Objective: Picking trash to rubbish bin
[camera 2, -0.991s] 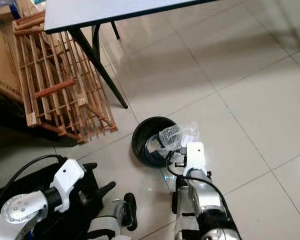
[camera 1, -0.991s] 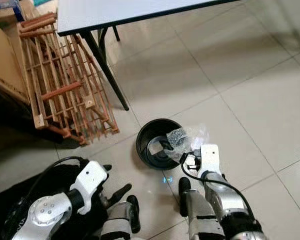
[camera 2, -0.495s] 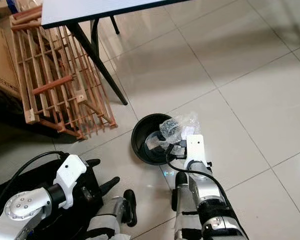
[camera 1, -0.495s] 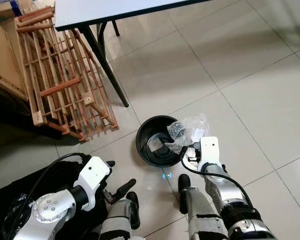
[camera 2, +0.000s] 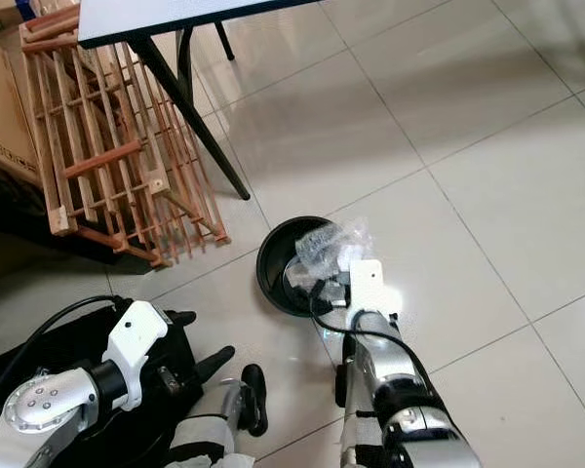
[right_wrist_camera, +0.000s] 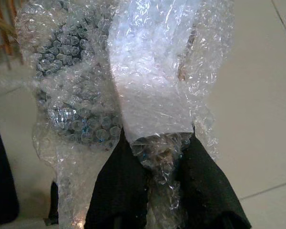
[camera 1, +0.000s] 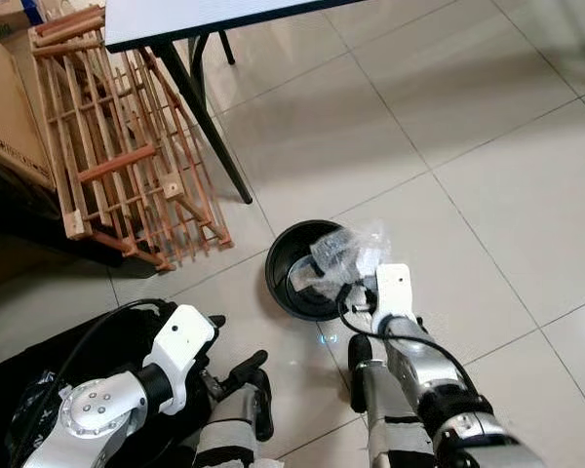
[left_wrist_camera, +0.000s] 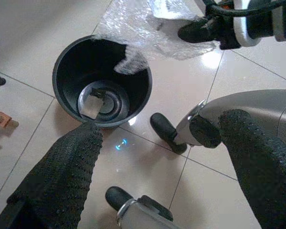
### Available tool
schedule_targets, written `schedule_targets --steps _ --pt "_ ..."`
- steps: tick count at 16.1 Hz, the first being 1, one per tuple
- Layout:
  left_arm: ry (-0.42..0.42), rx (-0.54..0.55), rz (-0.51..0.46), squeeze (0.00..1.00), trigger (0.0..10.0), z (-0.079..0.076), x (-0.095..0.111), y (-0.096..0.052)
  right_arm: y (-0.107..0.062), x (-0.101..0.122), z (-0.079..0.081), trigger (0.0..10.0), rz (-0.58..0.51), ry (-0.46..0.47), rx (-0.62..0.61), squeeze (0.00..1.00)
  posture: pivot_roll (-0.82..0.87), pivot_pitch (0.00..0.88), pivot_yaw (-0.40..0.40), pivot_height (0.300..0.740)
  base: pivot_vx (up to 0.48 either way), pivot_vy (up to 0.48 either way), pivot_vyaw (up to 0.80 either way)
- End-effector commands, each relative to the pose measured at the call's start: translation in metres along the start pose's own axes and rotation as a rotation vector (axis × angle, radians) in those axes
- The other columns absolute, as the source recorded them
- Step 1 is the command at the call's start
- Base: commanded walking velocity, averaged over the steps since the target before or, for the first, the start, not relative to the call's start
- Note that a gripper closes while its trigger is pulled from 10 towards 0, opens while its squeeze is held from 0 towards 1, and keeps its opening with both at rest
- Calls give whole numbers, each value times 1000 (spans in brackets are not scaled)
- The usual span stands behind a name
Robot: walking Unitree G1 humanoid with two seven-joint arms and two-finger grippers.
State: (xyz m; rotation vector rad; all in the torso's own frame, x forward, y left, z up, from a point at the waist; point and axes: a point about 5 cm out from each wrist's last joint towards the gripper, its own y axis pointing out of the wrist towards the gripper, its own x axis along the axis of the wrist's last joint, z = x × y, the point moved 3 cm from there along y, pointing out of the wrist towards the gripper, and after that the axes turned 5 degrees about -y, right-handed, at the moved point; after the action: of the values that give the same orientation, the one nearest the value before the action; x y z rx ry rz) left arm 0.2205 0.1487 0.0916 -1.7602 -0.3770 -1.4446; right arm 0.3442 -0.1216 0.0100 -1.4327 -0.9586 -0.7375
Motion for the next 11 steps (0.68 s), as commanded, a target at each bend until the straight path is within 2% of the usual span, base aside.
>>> schedule_targets --steps 1,5,11 --pt "-19 -1 35 8 10000 -2 -8 -4 -2 -17 8 10000 49 21 23 0 184 534 138 740 0 0 0" --pt "-25 -13 39 4 10000 -8 -10 1 1 -9 16 10000 31 19 42 0 184 541 136 740 0 0 0" --pt "-30 -34 41 0 10000 -16 -16 14 1 -12 21 10000 38 13 44 0 173 537 138 740 0 0 0"
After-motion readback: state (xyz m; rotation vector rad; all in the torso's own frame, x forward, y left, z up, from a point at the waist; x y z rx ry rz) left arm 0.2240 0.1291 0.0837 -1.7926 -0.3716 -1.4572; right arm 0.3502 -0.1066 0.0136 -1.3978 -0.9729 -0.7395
